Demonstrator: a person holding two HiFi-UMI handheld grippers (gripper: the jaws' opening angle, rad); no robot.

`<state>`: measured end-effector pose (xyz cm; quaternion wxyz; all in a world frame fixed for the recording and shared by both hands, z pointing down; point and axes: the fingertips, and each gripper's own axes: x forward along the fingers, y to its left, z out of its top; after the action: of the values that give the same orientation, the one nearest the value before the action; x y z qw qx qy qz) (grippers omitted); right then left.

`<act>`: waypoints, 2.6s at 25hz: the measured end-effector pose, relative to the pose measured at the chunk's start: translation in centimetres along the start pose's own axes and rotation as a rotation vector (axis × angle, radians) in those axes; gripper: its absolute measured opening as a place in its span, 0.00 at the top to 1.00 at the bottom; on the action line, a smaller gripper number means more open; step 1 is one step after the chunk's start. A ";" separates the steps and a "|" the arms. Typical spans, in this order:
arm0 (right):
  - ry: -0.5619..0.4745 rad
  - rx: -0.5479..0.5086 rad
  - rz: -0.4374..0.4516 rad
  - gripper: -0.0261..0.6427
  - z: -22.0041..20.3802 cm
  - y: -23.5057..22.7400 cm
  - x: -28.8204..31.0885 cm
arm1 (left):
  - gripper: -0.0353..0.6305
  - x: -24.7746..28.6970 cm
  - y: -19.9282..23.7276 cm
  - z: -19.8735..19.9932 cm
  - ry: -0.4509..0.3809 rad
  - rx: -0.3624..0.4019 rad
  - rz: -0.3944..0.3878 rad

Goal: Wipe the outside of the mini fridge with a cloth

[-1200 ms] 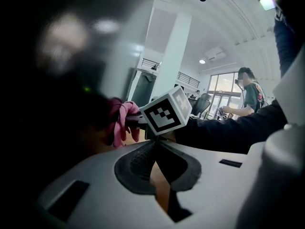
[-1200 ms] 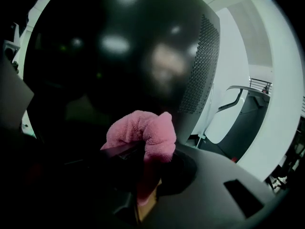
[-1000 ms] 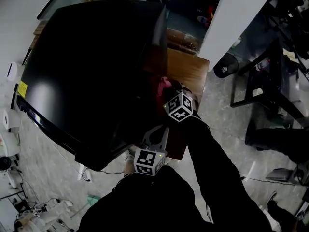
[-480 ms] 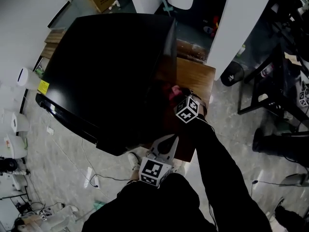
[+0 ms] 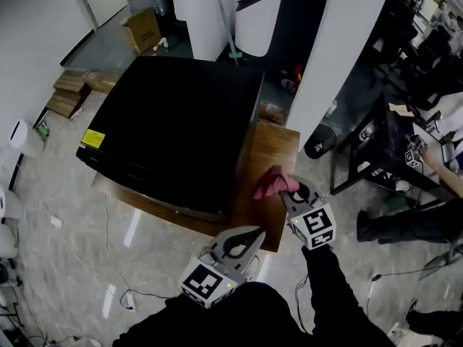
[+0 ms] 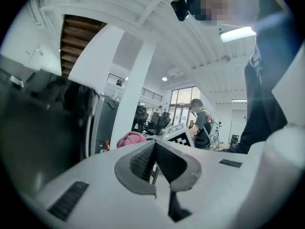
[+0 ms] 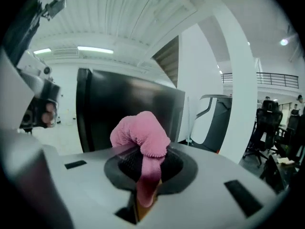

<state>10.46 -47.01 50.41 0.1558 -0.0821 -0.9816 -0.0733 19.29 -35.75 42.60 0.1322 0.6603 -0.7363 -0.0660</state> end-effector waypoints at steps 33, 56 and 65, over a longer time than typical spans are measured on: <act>-0.089 -0.411 -0.040 0.89 37.1 23.9 8.3 | 0.94 -29.5 18.8 25.0 -0.155 0.264 0.146; 0.312 -0.830 0.103 0.88 33.7 7.4 39.7 | 0.94 -18.8 38.9 30.1 -0.110 0.244 0.382; 0.387 -0.981 0.075 0.89 31.4 9.2 43.7 | 0.94 -19.3 42.6 28.3 -0.060 0.210 0.363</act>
<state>-38.06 -26.71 35.89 0.2799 -0.1657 -0.7816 -0.5323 -27.53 -13.74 25.03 0.0505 0.5246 -0.8497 0.0166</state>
